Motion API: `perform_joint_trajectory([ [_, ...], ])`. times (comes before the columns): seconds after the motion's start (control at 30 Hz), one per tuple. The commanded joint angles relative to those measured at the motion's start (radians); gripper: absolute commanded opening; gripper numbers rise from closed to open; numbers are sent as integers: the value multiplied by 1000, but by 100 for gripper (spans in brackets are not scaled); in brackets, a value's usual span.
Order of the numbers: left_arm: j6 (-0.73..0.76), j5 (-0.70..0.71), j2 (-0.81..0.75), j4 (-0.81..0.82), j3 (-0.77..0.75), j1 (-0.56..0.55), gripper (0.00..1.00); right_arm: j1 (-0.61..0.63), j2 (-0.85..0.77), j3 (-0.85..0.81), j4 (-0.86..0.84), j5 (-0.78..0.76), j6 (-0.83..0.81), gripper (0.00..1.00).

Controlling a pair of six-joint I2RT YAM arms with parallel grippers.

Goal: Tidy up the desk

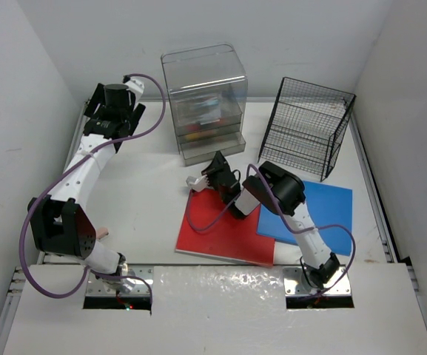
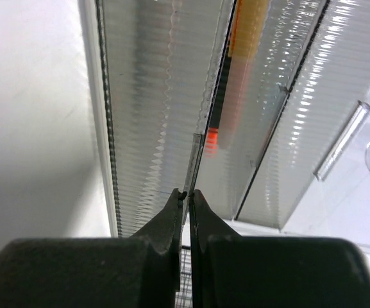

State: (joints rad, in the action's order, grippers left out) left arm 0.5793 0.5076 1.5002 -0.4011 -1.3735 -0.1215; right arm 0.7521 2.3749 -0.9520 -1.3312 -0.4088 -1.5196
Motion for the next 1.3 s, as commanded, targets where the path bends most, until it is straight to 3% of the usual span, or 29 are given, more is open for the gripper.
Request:
perform_joint_trajectory([
  [0.0,8,-4,-11,22,-10,14,100,26,-51,76,-97,-13,16,0],
  [0.3,-16,-41,-18,-31,-9,14,100,84,-86,202,-261,-36,55,0],
  [0.33,-18,-44,-20,-42,-7,14,99,85,-86,208,-273,-36,56,7],
  [0.43,-32,-89,-29,-109,7,25,100,85,-85,225,-361,-35,72,45],
  [0.53,-15,-309,-46,-258,14,77,100,92,-100,228,-362,-47,75,58],
  [0.57,23,-372,-55,-336,24,112,100,93,-112,232,-362,-50,78,67],
  [0.67,117,-548,-83,-465,59,189,100,105,-141,243,-362,-42,94,80],
  [0.83,243,-593,-126,-585,146,304,100,130,-235,282,-341,-30,159,91],
  [1.0,347,-512,-195,-621,321,425,100,148,-474,303,108,19,413,91],
  [1.03,364,-503,-213,-617,350,445,100,148,-549,289,288,37,458,91],
  [1.13,398,-463,-232,-593,451,477,99,147,-638,184,594,111,652,95],
  [1.17,416,-457,-239,-575,491,500,99,147,-667,111,773,167,692,98],
  [1.27,459,-454,-253,-579,536,534,99,145,-672,-26,1027,267,821,99],
])
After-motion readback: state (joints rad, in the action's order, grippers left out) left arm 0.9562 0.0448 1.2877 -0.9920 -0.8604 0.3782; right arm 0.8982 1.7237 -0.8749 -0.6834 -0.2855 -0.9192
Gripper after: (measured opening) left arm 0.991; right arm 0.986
